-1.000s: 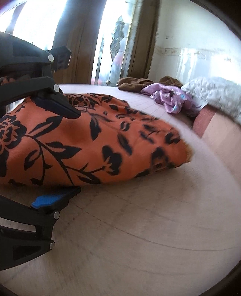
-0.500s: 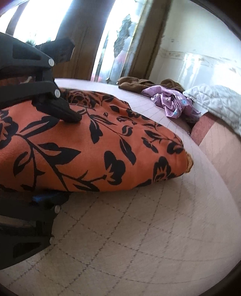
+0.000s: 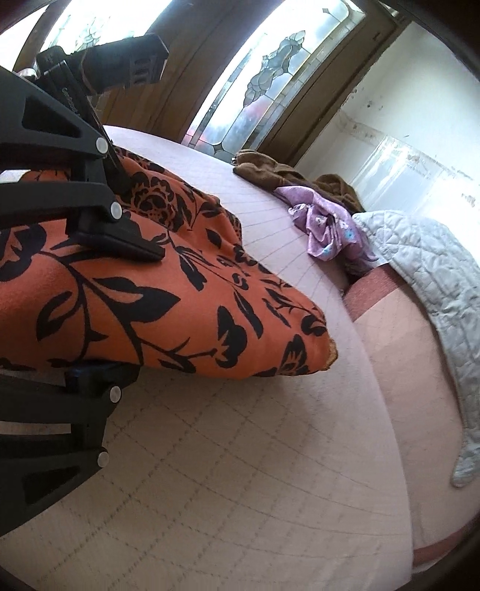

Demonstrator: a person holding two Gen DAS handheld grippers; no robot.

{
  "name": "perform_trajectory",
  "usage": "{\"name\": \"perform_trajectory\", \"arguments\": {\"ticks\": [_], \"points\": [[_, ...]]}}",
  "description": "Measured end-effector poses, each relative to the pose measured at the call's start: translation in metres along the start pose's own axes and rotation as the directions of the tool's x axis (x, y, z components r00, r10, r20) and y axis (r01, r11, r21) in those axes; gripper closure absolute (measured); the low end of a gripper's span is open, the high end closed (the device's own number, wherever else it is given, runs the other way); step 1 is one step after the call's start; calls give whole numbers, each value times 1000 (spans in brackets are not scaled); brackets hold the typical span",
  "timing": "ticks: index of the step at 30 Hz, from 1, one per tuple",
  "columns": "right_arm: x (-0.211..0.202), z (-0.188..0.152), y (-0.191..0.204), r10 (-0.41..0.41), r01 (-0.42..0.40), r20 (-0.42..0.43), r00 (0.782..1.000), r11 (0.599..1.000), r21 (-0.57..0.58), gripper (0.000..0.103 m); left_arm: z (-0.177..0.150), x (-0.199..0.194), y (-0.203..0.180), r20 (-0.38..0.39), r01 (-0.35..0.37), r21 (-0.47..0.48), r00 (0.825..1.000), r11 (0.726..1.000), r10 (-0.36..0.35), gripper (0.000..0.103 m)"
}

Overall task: Fold small clothes
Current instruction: 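Grasp the folded dress edge with the left gripper and lift it, then fold the lifted orange dress end over the bundle with the left gripper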

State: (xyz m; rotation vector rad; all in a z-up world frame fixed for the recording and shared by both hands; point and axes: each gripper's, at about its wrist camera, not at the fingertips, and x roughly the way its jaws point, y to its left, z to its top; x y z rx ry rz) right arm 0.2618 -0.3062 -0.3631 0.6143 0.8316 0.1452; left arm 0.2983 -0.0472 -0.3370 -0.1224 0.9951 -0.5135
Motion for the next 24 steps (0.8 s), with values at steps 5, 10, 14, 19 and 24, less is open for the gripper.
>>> {"name": "perform_trajectory", "arguments": {"ticks": [5, 10, 14, 19, 24], "points": [[-20, -1, -6, -4, 4, 34, 999, 1000, -6, 55, -8, -11, -12, 43, -22, 27, 999, 999, 20, 67], [-51, -8, -8, 13, -11, 92, 996, 1000, -26, 55, -18, -34, -25, 88, -26, 43, 996, 999, 22, 67], [-78, -17, -8, 17, -9, 138, 990, 998, -55, 55, -27, -50, -47, 135, -59, 72, 990, 996, 49, 67], [-110, -26, -5, 18, 2, 211, 977, 996, -94, 55, -34, -61, -72, 183, -82, 101, 981, 991, 63, 67], [-141, -39, -11, 18, 13, 273, 962, 994, -113, 55, -46, -67, -96, 203, -82, 122, 978, 989, 56, 67]]}}
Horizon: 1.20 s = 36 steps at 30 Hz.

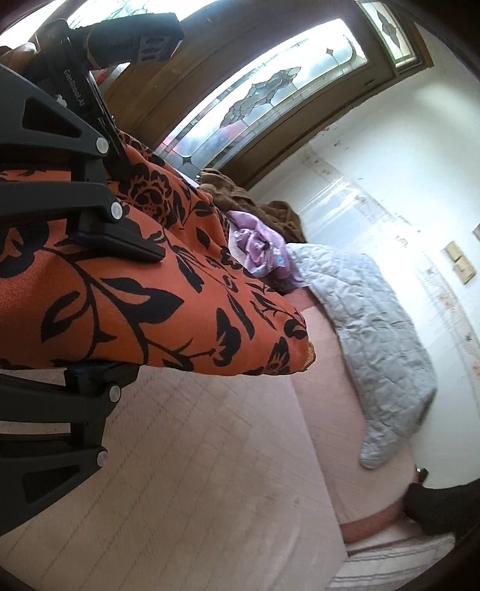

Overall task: Fold small clothes
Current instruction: 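Fold the lifted orange dress end over the bundle with the left gripper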

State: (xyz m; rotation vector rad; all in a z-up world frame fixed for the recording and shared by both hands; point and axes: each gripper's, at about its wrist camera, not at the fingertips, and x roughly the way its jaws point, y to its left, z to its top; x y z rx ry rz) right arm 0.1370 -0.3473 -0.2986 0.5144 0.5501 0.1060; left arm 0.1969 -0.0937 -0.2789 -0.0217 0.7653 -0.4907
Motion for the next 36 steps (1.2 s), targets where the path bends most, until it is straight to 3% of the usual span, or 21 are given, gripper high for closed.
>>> {"name": "perform_trajectory", "arguments": {"ticks": [10, 23, 31, 36], "points": [[-28, -13, -17, -43, 43, 19, 999, 999, 5, 55, -3, 1, -21, -26, -12, 36, 1000, 999, 13, 67], [0, -20, -16, -74, 73, -31, 997, 997, -22, 55, -6, 22, -6, -70, -58, 21, 996, 998, 59, 68], [20, -25, -14, -93, 90, -66, 993, 995, -41, 55, -7, 29, -4, -76, -67, 33, 995, 997, 70, 77], [37, -35, -18, -130, 125, -116, 985, 991, -48, 55, -9, 38, 0, -97, -119, 54, 988, 991, 124, 77]]}}
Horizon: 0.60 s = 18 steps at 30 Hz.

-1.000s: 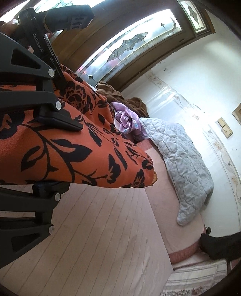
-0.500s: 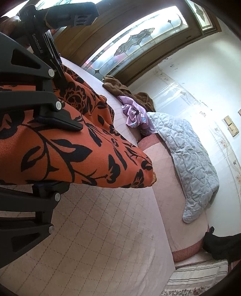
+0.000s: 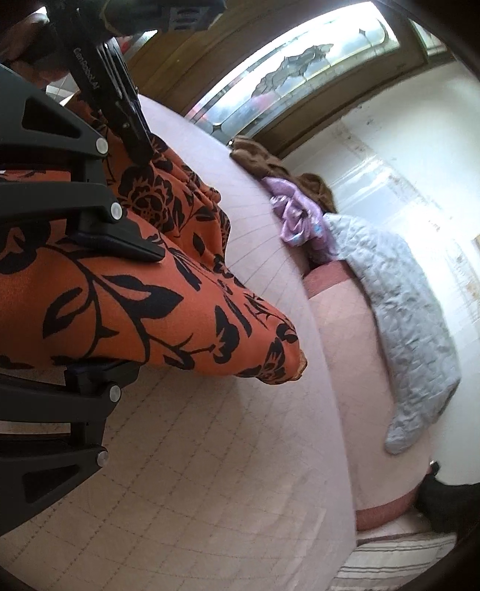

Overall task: Fold small clothes
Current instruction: 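Fold the lifted orange dress end over the bundle with the left gripper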

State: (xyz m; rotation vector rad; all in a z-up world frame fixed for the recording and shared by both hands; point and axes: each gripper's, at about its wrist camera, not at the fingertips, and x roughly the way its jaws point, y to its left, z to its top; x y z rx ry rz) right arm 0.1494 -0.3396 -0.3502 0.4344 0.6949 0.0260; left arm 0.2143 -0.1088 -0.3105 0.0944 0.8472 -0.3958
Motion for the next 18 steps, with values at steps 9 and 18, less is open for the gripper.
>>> {"name": "perform_trajectory", "arguments": {"ticks": [9, 18], "points": [[13, -3, -19, -89, 100, -123, 988, 991, 87, 39, -4, 5, 4, -16, -80, 53, 997, 995, 81, 66], [-28, 13, -7, -186, 185, 67, 980, 983, 20, 39, -5, 3, 9, -3, -109, 55, 994, 993, 109, 53]]}}
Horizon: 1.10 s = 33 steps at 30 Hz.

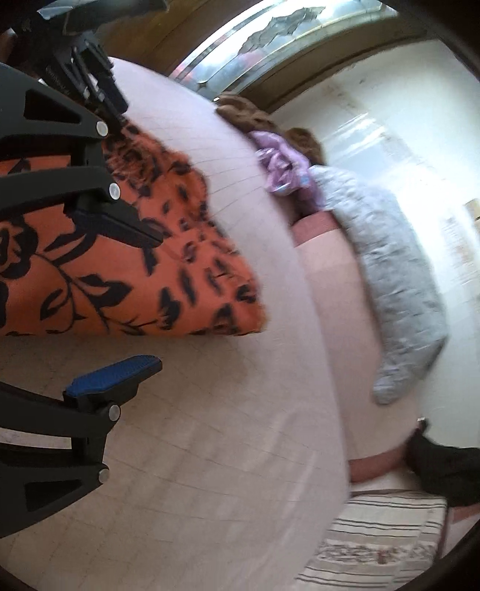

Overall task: Fold small clothes
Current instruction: 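Fold the lifted orange dress end over the bundle with the left gripper, then open the left gripper and withdraw both tools from the folded dress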

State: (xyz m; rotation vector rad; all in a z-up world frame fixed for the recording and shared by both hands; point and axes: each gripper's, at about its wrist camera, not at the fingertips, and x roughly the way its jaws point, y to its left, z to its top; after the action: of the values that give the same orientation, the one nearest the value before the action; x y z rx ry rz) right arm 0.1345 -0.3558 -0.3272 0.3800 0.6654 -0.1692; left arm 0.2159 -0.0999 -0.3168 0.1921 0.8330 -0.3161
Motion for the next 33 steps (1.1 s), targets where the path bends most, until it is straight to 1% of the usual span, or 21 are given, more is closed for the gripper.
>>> {"name": "perform_trajectory", "arguments": {"ticks": [2, 4, 6, 7, 9, 10, 12, 16, 18, 19, 20, 21, 22, 23, 26, 28, 30, 32, 33], "points": [[-9, 2, 9, 44, -42, 53, 998, 998, -42, 39, 0, 0, 0, 1, -3, 2, 1000, 1000, 3, 53], [-10, 0, 22, 92, -86, 59, 994, 991, -100, 41, 0, 2, -1, 2, -6, 2, 1000, 1000, 6, 52], [0, -4, 32, 91, -88, 16, 996, 986, -139, 46, -1, 3, -1, 1, -7, 3, 1000, 1000, 7, 52], [15, -9, 35, 57, -65, -58, 997, 986, -157, 46, -1, 3, -1, 0, -6, 3, 1000, 1000, 6, 50], [43, -18, 35, 3, -37, -188, 982, 983, -180, 45, -2, 4, -1, -1, -7, 4, 1000, 1000, 7, 49], [48, -20, 37, -27, -12, -187, 982, 979, -205, 45, -2, 5, 0, -1, -13, 5, 1000, 1000, 13, 47], [45, -15, 43, -34, -6, -179, 983, 975, -220, 46, -2, 6, 1, -1, -13, 2, 1000, 1000, 13, 46], [44, 3, 46, 22, -43, -134, 991, 987, -156, 46, -3, 8, 3, -1, -15, 7, 1000, 1000, 15, 44], [49, 14, 48, 40, -54, -109, 993, 990, -131, 46, -4, 9, 2, 5, -25, 19, 1000, 1000, 25, 41], [55, 18, 51, 35, -49, -108, 994, 991, -125, 46, -5, 9, 2, 8, -32, 24, 999, 999, 32, 37], [60, 20, 48, 21, -36, -122, 992, 992, -119, 45, -6, 10, 3, 13, -40, 28, 999, 999, 40, 33], [70, 20, 47, 2, -19, -161, 987, 994, -105, 44, -7, 12, 3, 16, -45, 33, 999, 998, 45, 31], [83, 16, 42, -17, -3, -227, 974, 996, -87, 44, -7, 15, 4, 9, -45, 34, 999, 998, 45, 29], [94, 13, 37, -27, 9, -269, 963, 998, -68, 44, -8, 16, 6, 5, -48, 31, 999, 998, 48, 24], [84, 18, 35, -8, -2, -239, 971, 999, -39, 45, -9, 19, 10, 1, -49, 26, 999, 998, 49, 17], [72, 19, 36, -4, -6, -209, 978, 999, -46, 45, -9, 19, 11, 2, -48, 32, 999, 998, 48, 15], [49, 15, 33, -3, -3, -188, 982, 999, -32, 45, -10, 19, 11, -1, -44, 31, 999, 999, 44, 14], [25, 11, 29, 22, -24, -159, 987, 1000, -9, 45, -11, 18, 9, -3, -44, 36, 999, 998, 44, 14], [11, 8, 29, 23, -25, -141, 990, 1000, -9, 45, -13, 17, 8, -2, -48, 42, 999, 998, 48, 14]]}}
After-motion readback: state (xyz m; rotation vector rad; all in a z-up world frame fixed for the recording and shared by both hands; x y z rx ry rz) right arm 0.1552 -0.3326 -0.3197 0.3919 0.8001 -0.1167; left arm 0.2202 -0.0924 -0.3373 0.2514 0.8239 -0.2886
